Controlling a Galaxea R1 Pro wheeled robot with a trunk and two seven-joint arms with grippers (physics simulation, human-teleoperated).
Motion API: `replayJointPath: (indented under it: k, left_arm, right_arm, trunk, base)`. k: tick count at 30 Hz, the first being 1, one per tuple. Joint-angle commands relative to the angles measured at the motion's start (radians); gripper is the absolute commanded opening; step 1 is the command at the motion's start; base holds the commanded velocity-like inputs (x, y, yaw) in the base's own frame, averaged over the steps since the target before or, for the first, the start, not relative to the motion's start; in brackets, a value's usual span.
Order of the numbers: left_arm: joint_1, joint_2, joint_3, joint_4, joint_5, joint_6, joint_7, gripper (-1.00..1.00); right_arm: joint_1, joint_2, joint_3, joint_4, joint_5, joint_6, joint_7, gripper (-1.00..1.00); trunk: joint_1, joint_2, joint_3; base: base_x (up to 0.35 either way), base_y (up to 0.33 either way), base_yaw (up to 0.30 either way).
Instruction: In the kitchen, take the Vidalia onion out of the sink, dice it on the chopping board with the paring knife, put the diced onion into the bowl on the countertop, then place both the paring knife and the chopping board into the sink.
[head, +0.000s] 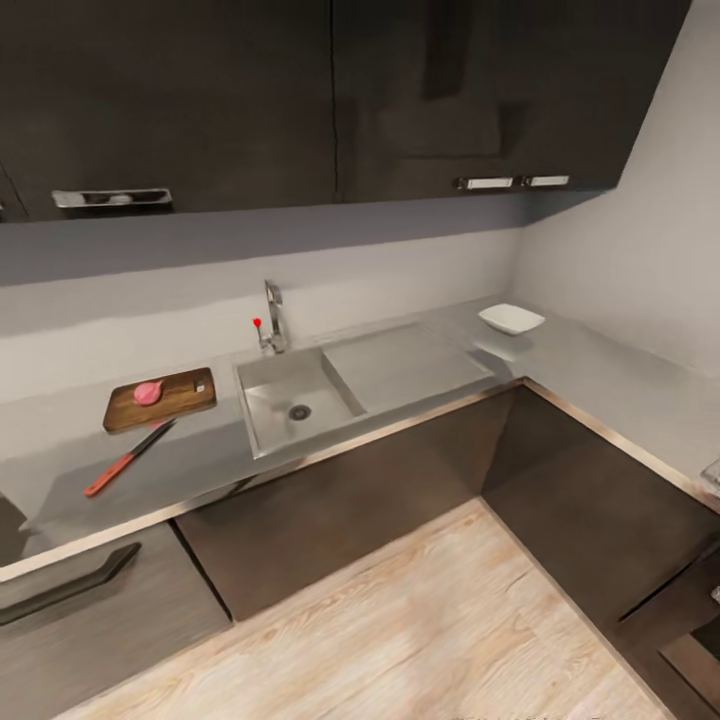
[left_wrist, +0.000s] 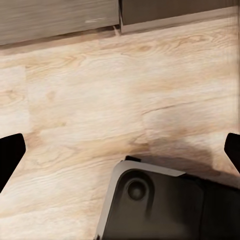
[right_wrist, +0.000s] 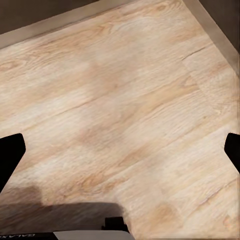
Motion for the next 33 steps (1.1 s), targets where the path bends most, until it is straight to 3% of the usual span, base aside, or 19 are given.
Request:
replayJointPath:
  k: [1,33]
  left_arm:
    - [0.0,-0.001,0.001,0.001,0.005,-0.001,-0.001,1.0]
    - [-0.001,-0.002,-0.001,0.044,0.003,0.0,-0.001,1.0]
  right_arm:
    - [-0.001,-0.001,0.009,0.0,-0.006,-0.002,-0.006,1.0]
    - [-0.001,-0.001,0.009,0.001,-0.006,-0.001,-0.006,1.0]
  trunk:
    - [0.001,-0.002,-0.001]
    - [0.001,-0.002,0.028]
  base:
    - [0.0,0.0,-0.258]
    - [0.0,0.0,-0.26]
